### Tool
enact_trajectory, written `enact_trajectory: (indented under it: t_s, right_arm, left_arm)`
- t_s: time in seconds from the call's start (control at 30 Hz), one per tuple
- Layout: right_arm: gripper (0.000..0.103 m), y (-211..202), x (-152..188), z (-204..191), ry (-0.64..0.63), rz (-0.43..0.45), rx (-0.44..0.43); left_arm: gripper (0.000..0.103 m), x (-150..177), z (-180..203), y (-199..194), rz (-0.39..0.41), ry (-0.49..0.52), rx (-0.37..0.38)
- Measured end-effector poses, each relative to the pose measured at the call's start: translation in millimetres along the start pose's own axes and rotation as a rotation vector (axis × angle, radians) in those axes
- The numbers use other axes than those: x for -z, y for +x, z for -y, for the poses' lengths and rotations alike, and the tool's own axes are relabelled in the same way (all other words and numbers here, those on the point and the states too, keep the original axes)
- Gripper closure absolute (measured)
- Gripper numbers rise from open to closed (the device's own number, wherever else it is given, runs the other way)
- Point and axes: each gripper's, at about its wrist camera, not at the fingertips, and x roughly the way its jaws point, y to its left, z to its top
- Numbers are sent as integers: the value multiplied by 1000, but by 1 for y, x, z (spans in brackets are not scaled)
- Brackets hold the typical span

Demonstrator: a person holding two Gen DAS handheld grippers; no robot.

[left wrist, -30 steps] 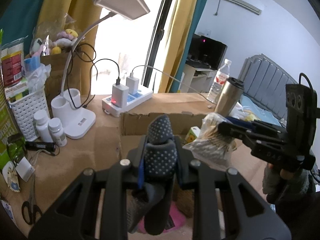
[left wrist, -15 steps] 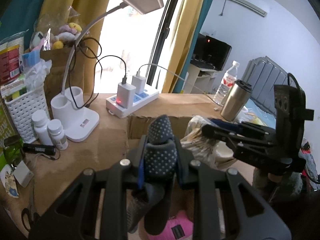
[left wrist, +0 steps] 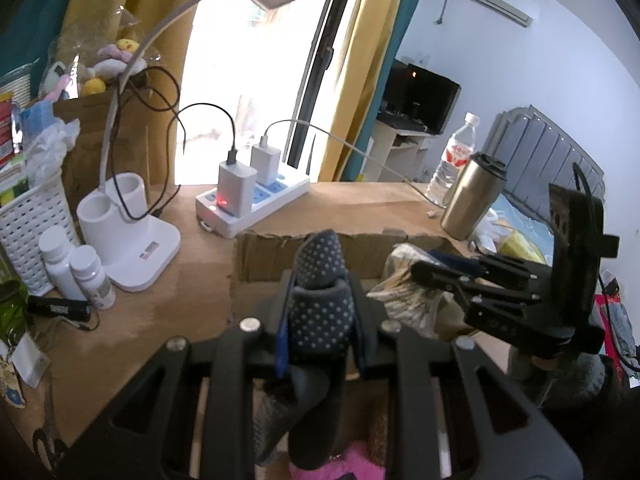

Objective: Organize soft objects
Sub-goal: 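Carry the cotton swab bag into the box with the right gripper, then release the swab bag in the box with the right gripper while the left gripper lowers the glove into it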

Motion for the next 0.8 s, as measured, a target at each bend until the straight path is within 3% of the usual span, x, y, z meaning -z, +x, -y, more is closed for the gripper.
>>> enact_trajectory:
  t_s: [0.23, 0.4, 0.57, 0.63, 0.8]
  right_arm:
    - [75, -7, 8, 25, 47, -1, 56]
    - [75, -12, 6, 25, 54, 21, 35]
    - [75, -2, 7, 16, 40, -3, 27]
    - [75, 3, 9, 15, 36, -20, 36]
    - [71, 9, 14, 20, 49, -53, 56]
  left_arm:
    - [78, 0, 1, 17, -19, 6, -12]
    - [76, 2, -4, 32, -63, -6, -46]
    - [66, 4, -10, 36, -83, -15, -95]
    - [50, 4, -12, 34, -84, -22, -91]
    - [50, 6, -13, 31, -78, -30, -84]
